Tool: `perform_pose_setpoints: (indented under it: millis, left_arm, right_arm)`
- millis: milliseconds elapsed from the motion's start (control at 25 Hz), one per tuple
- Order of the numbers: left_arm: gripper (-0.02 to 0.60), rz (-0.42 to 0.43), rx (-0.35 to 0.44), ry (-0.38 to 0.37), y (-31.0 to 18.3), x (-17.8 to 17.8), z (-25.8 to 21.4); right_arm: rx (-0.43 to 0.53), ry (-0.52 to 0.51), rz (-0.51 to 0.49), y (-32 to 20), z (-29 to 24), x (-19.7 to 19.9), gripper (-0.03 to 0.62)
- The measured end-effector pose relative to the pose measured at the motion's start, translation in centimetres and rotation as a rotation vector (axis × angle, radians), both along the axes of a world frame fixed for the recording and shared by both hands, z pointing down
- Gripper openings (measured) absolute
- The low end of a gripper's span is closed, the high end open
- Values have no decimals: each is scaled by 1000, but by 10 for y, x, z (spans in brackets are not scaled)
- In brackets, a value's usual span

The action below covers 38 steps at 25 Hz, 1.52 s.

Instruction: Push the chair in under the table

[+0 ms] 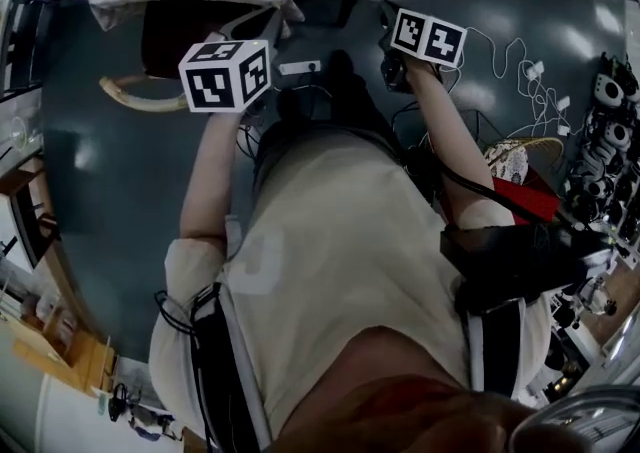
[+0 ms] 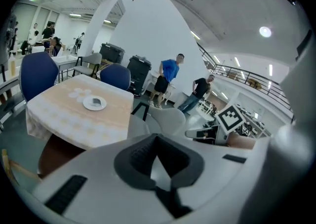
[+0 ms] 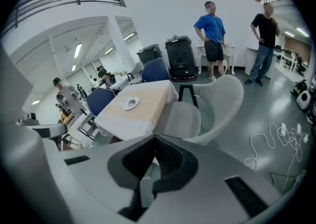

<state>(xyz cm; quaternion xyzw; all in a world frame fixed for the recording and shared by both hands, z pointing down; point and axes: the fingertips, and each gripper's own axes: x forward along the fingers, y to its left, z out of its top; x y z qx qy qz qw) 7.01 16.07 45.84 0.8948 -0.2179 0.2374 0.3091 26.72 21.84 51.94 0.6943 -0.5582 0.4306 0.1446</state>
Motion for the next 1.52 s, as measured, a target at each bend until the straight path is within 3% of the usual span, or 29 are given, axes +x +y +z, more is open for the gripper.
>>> perform_pose_setpoints:
  millis: [160, 360, 640, 760, 840, 1000, 1320, 1520]
  left_arm:
    - [8, 68, -13, 18, 20, 9, 4]
    - [8, 189, 2, 78, 55, 32, -12]
    - [8, 234, 76, 55, 60, 54, -30]
    - [8, 228, 160, 11, 78, 67, -34]
    - [8, 256, 201, -1, 103, 82, -35]
    - [8, 280, 172, 15, 141, 99, -41]
    - [8, 240, 174, -37, 214, 116, -44]
    - [8, 217, 186, -75, 264, 108, -42]
  right_arm:
    - [33, -134, -40, 17, -8, -48, 12]
    - [114, -281, -20, 39, -35, -63, 12]
    - [313, -448, -27, 41, -105, -70, 12]
    - [357, -528, -40, 61, -122, -73, 12]
    - [371, -551, -41, 81, -127, -68, 12]
    - [379, -525, -21, 118, -128, -51, 12]
    - [387, -533, -9, 199, -125, -18, 12]
    - [402, -579, -29, 247, -122, -16, 12]
